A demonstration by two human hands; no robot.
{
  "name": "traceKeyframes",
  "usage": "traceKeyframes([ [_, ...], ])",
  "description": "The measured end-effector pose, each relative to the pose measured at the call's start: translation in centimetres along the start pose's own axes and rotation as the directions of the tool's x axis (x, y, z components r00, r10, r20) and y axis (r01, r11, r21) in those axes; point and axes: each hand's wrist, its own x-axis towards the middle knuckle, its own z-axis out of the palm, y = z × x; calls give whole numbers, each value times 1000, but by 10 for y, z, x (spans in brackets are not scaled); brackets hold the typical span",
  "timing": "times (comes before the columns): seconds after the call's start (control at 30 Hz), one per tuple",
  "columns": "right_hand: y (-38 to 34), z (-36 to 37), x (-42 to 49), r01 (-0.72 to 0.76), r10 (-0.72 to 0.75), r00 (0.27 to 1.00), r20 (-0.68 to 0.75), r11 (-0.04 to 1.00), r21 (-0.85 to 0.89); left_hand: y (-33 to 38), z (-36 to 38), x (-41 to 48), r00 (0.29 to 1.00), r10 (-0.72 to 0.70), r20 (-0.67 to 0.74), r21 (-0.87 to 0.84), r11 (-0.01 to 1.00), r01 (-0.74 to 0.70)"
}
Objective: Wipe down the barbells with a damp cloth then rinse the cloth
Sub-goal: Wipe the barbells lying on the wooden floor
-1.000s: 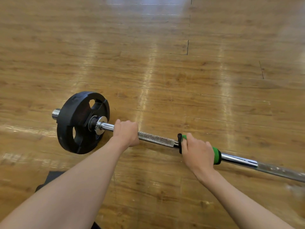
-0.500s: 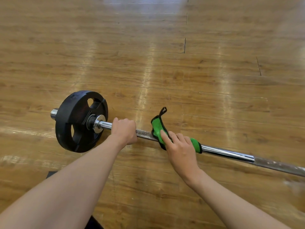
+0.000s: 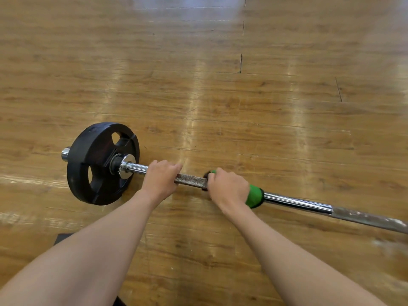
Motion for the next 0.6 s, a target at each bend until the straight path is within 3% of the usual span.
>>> traceKeyframes([
  [0.07,0,11,-13,140,-142,981,-132,990,-29,2,5,-2,993,103,-56,-40,994,-106],
  [0.13,23,24,-20,298,-316,909,-273,949,-105,6,4,1,977,196,-83,-78,976,-203],
  [0.2,51,33,-28,406,-451,834,-318,892,-199,20,1,2,946,302,-120,-90,945,-313],
  [0.27,74,29,-38,425,-486,817,-312,872,-244,41,-3,4,911,382,-156,-107,910,-400],
  [0.37,94,16,-45,314,-368,893,-259,922,-227,62,0,9,897,433,-87,-69,896,-439],
  [0.47,90,-9,-27,17,-26,997,-68,992,-123,64,3,12,914,405,28,15,914,-405],
  [0.53,75,-13,-12,-133,136,987,91,990,-38,66,0,13,916,390,92,13,920,-393],
  [0.6,50,-9,-3,-150,152,973,175,988,-29,67,-7,14,917,385,104,-27,923,-384],
])
